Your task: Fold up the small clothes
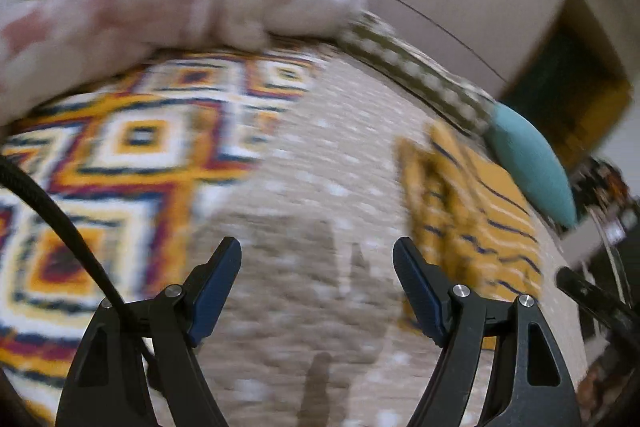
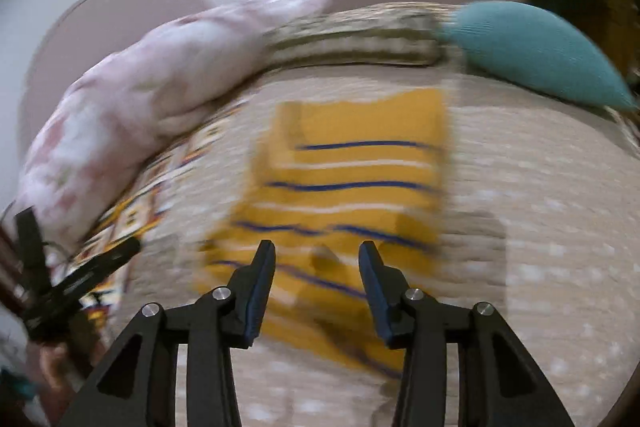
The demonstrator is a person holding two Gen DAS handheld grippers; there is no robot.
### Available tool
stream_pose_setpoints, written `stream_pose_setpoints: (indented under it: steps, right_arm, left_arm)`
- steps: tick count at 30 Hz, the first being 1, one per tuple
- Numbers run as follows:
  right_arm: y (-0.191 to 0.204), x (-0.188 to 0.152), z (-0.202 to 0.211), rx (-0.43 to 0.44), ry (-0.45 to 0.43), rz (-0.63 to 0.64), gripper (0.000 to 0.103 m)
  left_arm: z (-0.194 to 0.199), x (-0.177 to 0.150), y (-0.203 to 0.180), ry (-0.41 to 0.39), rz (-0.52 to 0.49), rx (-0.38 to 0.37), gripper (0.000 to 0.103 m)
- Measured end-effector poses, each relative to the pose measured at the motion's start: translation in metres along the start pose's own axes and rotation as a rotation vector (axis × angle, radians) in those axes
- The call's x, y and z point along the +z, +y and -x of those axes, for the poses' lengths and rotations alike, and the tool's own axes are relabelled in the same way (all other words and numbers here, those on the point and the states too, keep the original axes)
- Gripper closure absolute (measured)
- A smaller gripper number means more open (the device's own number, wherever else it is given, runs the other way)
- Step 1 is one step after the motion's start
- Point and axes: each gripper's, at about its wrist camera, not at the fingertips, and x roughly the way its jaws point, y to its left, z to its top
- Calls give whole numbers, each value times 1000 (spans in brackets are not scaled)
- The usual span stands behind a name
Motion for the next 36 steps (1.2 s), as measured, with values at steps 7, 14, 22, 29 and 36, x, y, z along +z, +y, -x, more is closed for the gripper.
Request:
stream_pose_setpoints:
  steps: [7,14,22,29,36]
  right_arm:
    - [-80,-25,4,-21,29,-210,53]
    - [-99,-18,-7,50,5,-286,36]
    - [-99,-17,-74,259,67,-426,34]
    - [-98,-10,-84,355,90,-503,71]
    - [-102,-18,-35,310,63,-430,82]
  left_arm:
    - [-53,-4,-74,122,-173,-231,30]
    - [-46,-2,-75,134,-162,-234,91]
    - [-61,-5,-62,167,-165,-145,91]
    - [-60,-12,-62,178,-146,-149,91]
    - [-33,-31,-87,154,-219,-149,91]
